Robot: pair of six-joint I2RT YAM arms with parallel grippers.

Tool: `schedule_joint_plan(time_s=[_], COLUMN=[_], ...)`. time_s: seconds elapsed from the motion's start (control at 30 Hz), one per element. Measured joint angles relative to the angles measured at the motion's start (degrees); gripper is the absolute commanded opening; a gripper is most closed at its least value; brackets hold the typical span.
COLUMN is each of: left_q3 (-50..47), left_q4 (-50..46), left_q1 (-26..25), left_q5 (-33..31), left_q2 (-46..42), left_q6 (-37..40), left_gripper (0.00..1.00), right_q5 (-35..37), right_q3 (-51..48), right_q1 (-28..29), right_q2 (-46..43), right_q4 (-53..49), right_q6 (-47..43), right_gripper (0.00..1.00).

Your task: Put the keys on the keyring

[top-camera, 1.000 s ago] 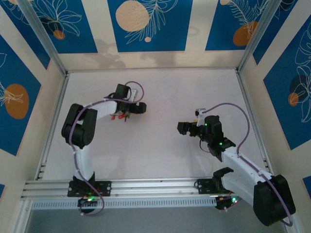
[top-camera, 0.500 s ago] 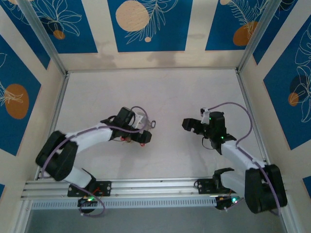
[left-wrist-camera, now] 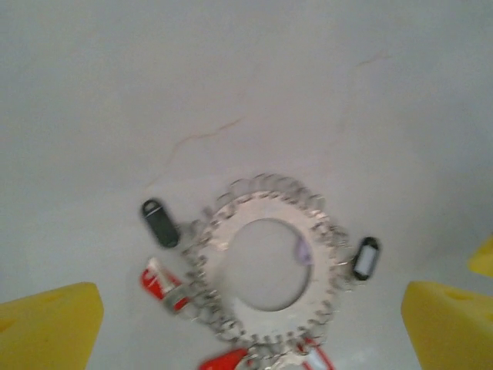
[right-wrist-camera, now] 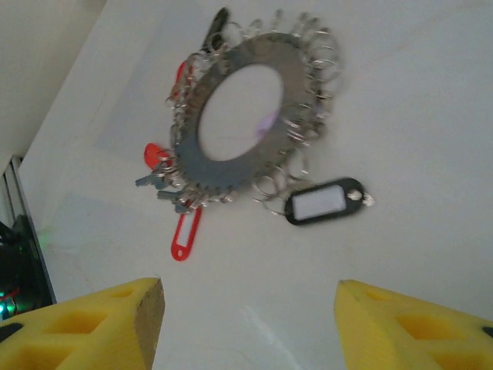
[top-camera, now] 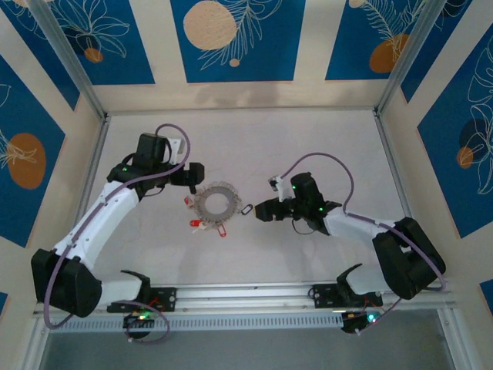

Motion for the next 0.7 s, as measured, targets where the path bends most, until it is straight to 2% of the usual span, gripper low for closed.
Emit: schedule_joint_plan(time_s=[0.1,0.3,0.37,0.53,0.7], left_q3=[-2.93,-2.95,-2.99,-3.61,-3.63], left_q4=[0.74,1.42,1.46,1.7,1.97], left_q1=[1.4,2.82,2.93,2.93,2.93], left_q5=[0.42,0.72,0.74,0.68,0.7], left_q2=[1.2,3.17,3.1,2.45,2.4], left_q6=[-0.63,-0.59,-0.61,-0.63,-0.63], left_gripper=[0.99,0.99,0.99,0.99,0.99], right_q5=[1.4,0.85,-0.72,-5.77,-10.25], right_q3=[2.4,12.02,15.65,21.97,26.73], right_q1=[0.39,-3.69,-5.14,-7.08,-6.71], right_q2=[1.05,9.07,12.24,19.19,25.88], right_q4=[0.26,-2.97,-4.79,-7.93,-11.65], right_q6=[-0.57,-0.39,-0.28,2.08,2.67], right_gripper=[0.59,0.52,0.47,0.41,0.37])
